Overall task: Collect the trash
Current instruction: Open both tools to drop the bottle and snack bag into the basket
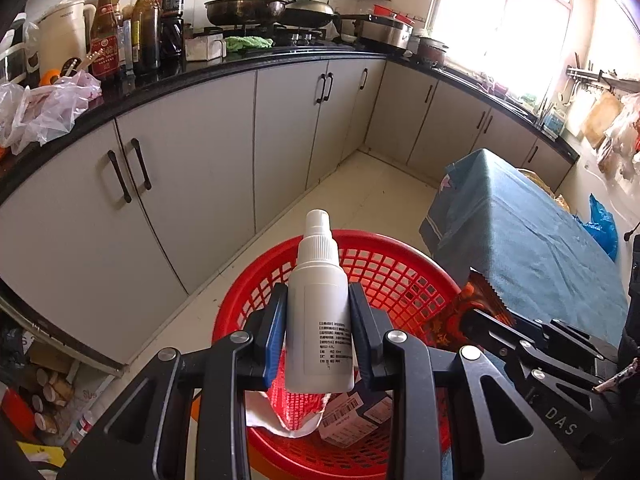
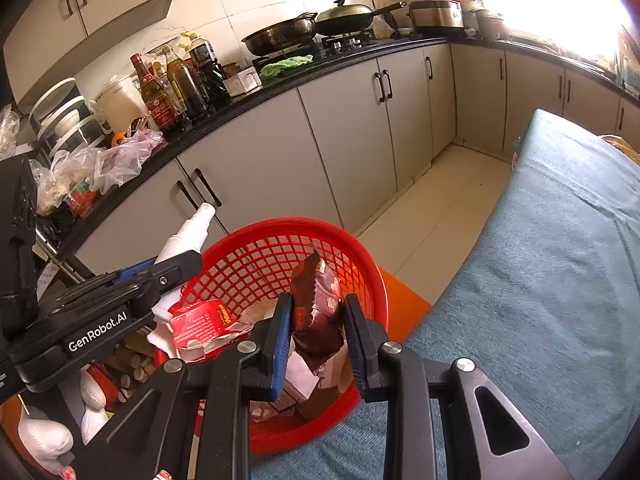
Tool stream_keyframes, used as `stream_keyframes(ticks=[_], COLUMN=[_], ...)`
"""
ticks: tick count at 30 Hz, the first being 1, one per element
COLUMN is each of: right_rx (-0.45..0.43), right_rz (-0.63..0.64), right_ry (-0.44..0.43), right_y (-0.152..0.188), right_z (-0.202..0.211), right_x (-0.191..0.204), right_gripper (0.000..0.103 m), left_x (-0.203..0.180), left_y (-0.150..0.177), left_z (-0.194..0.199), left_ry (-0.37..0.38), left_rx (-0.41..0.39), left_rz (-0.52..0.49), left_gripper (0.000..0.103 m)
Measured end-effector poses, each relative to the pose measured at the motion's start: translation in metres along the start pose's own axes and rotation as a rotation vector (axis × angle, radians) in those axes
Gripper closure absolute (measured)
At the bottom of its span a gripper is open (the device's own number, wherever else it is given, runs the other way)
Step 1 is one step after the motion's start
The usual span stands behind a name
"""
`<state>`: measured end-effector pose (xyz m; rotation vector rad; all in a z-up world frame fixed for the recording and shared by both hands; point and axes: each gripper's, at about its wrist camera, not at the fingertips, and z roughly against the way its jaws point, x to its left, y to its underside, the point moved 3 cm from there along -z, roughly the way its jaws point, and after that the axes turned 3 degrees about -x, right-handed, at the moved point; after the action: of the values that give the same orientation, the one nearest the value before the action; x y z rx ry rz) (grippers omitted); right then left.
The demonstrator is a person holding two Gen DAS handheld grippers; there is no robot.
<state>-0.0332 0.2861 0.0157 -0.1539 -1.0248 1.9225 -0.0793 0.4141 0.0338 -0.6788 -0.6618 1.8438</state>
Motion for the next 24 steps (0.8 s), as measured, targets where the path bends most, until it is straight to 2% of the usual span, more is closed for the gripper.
stream_keyframes(ticks=[9, 10, 11, 13, 15, 17, 24], right_rx=[0.001, -0.006, -0.009, -0.013, -0.024, -0.033, -0.05], right_rz=[-0.009, -0.012, -0.013, -0.014, -0.013, -0.014, -0.04], right_ry=[-0.007, -0.014, -0.015, -0.021, -0.017, -0.013, 0.008], right_y=[0.001, 0.001, 0.001, 0.0, 0.0, 0.001, 0.006], right_z=[-0.003, -0.001, -0.001, 0.002, 0.008, 0.014, 0.041], right_x=[-0.005, -0.005, -0.005, -0.003, -0.003, -0.003, -0.009], right_gripper=[0.073, 0.073, 0.07, 0.062, 0.058, 0.057, 0.055], left_x=[0.0, 0.0, -0.001, -0.002, -0.003, -0.004, -0.006], left_y=[-0.001, -0.001, -0.001, -0.001, 0.0, 0.0, 0.007], left_z=[-0.006, -0.005, -0.004, 0.001, 0.006, 0.01, 0.031], left_ry=[0.01, 0.017, 0.022, 0.029, 0.028, 0.03, 0.025], left_rx=[0.009, 0.008, 0.006, -0.01, -0.022, -0.029, -0.053], left_rz=[0.018, 0.021, 0.023, 0.028, 0.02, 0.018, 0.019], left_gripper=[0.072, 0.064, 0.052, 0.042, 0.04, 0.035, 0.031])
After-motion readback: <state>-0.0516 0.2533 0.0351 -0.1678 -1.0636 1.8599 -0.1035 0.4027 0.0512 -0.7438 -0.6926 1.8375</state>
